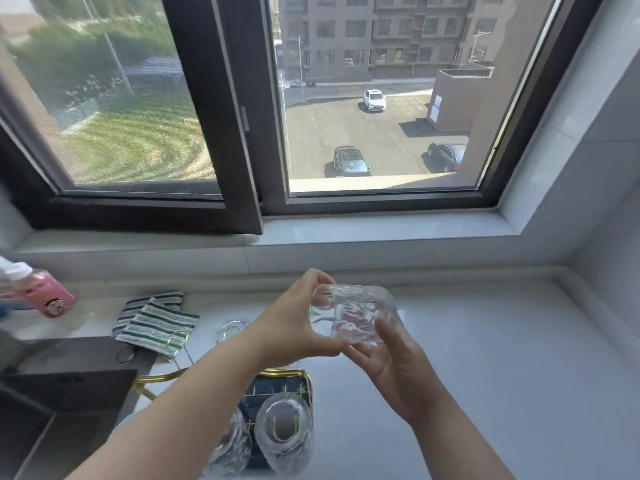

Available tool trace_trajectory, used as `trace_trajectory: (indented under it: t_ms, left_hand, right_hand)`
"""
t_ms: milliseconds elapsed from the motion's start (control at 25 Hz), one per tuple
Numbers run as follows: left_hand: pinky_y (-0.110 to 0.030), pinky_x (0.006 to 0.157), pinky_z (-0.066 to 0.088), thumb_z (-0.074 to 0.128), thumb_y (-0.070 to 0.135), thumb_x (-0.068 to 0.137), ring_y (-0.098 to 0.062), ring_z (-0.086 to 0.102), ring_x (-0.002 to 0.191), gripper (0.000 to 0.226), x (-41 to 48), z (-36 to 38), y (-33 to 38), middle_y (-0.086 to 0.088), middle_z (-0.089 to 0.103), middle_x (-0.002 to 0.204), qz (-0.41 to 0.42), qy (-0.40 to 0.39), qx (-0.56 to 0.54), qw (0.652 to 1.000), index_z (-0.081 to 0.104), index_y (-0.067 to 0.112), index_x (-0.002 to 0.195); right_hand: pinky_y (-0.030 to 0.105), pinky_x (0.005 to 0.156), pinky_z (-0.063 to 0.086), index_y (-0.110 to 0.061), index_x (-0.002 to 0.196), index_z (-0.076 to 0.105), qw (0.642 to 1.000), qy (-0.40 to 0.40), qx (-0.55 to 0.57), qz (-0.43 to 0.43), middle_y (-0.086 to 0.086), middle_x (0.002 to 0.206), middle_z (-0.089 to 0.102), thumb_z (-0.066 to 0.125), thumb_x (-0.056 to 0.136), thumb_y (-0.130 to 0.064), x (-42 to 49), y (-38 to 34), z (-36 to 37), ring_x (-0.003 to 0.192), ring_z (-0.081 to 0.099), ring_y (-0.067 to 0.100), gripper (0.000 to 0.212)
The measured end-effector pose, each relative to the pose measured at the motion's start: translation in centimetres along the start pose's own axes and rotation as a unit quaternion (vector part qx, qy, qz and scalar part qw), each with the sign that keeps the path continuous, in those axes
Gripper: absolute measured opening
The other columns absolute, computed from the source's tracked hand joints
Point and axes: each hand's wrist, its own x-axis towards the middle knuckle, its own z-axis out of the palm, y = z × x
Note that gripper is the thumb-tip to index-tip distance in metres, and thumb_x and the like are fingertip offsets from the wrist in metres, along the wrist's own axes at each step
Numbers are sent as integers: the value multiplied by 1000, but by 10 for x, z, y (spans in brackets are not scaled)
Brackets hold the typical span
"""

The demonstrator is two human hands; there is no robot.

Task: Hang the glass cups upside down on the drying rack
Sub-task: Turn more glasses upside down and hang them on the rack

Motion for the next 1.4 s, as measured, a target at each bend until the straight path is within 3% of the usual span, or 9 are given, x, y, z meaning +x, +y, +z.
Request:
trace_trajectory:
  t_ms: [160,280,360,520,600,760,960,1120,1400]
  left_hand:
    - [-22,89,42,80,43,59,-4,49,103,66,-46,-39,-12,14,51,110,25,68,75,995,43,31,112]
    - [-28,102,35,75,51,63,-7,41,116,80,-69,-68,-20,9,47,125,58,116,157,979,40,26,131]
    - [-27,104,32,73,51,65,-7,39,120,85,-80,-86,-24,8,47,130,80,136,176,972,35,26,137]
    - [-11,88,37,79,27,66,0,48,106,76,-99,-120,-47,12,54,118,77,169,138,973,41,33,131]
    - [-14,83,42,80,28,63,0,52,100,70,-104,-132,-65,14,57,113,53,183,116,975,45,35,124]
    - [-5,62,39,81,34,62,11,50,91,66,-102,-145,-105,23,53,101,-3,180,82,980,39,39,113]
    - [-29,76,47,78,32,63,-3,53,99,58,-92,-140,-161,19,56,102,-71,160,27,984,40,43,106]
    - [-16,75,37,79,36,63,13,44,100,57,-90,-128,-194,31,52,103,-96,137,4,986,38,56,97]
    - [-25,82,40,81,32,64,3,48,104,59,-83,-108,-221,22,57,110,-135,139,-36,980,44,43,108]
  right_hand:
    - [33,81,54,-36,121,47,991,1,-129,-36,10,115,65,82,63,-26,6,-10,55,108,63,30,69]
    - [27,72,56,-39,117,46,960,-17,-268,-76,12,110,60,82,61,-16,15,-13,103,93,69,22,70]
    - [31,73,58,-43,114,46,937,-33,-333,-103,6,108,59,81,60,-14,25,-8,135,91,69,21,71]
    - [48,91,51,-44,119,38,890,-40,-437,-125,8,122,53,78,63,-23,49,18,183,106,59,26,72]
    - [44,93,50,-42,123,34,868,-47,-480,-116,6,126,49,75,67,-27,62,30,195,107,56,21,72]
    - [34,92,47,-30,130,34,826,-33,-556,-90,0,128,51,80,60,-37,93,50,208,107,54,15,84]
    - [27,76,41,-25,123,46,748,-12,-662,-41,0,117,62,80,54,-44,121,78,207,101,57,18,79]
    - [33,78,44,-23,117,50,712,-27,-702,-15,2,114,65,79,54,-47,130,100,199,101,57,24,74]
    - [30,79,31,-19,123,45,646,-68,-760,10,4,116,65,78,60,-49,140,112,187,104,55,25,77]
